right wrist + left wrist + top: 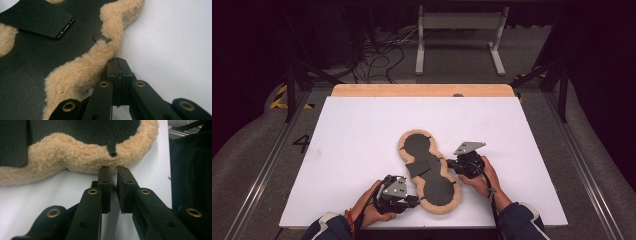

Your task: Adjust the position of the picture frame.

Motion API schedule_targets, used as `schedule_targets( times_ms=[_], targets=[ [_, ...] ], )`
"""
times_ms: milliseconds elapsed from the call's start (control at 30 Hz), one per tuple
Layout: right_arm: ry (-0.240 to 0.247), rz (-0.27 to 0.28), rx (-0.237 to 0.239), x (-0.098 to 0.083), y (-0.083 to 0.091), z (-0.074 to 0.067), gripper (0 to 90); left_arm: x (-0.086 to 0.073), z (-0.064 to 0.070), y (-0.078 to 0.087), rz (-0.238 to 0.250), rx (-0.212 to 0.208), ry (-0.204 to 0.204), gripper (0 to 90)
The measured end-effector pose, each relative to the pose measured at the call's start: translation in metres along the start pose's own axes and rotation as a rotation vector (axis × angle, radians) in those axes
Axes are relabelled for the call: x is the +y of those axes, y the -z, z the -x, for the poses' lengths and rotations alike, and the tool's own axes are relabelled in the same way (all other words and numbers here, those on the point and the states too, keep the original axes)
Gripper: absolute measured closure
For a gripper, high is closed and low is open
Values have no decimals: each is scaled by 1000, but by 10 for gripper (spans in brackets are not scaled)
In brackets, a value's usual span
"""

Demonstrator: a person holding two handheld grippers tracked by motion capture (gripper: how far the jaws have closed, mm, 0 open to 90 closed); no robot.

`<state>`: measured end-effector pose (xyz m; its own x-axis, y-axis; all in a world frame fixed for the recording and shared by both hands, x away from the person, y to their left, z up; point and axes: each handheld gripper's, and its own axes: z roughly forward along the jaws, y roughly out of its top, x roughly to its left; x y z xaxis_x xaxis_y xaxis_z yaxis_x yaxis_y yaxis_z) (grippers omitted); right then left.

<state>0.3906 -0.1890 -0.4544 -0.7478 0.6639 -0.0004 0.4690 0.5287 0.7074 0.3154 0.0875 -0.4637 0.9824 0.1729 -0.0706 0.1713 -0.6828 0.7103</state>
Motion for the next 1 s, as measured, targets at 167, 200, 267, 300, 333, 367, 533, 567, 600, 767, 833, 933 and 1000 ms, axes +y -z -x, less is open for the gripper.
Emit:
schedule_targets(
  times_ms=[167,200,267,300,333,367,533,567,600,767,833,933,1000],
  targets=[
    [14,-2,-24,1,0,0,833,3,2,-3,-2,2,-1,839],
    [20,-8,-37,1,2,1,817,4,2,-3,-4,2,-5,838],
    [20,3,-8,-3,10,3,829,4,2,-4,-5,5,-9,838],
    [21,10,-21,-5,15,4,832,5,3,-4,-5,8,-14,837],
    [15,16,-37,-8,20,5,837,5,3,-5,-4,6,-14,837],
    [5,21,-33,-11,25,6,842,6,3,-5,-6,9,-12,837],
    [-11,26,-20,-28,48,4,846,10,4,-9,-9,9,-27,832],
    [-18,35,-10,-34,55,2,845,11,4,-10,-9,9,-33,829],
    [-19,34,-4,-40,60,-1,841,11,4,-10,-12,10,-31,828],
    [-13,24,16,-60,76,-13,819,18,6,-17,-3,10,-36,826],
    [-17,20,17,-67,80,-16,814,21,6,-20,-4,11,-36,826],
    [-23,24,14,-74,87,-19,814,26,6,-26,1,10,-39,827],
    [-26,28,12,-78,90,-21,813,29,6,-29,0,10,-33,828]
  ],
)
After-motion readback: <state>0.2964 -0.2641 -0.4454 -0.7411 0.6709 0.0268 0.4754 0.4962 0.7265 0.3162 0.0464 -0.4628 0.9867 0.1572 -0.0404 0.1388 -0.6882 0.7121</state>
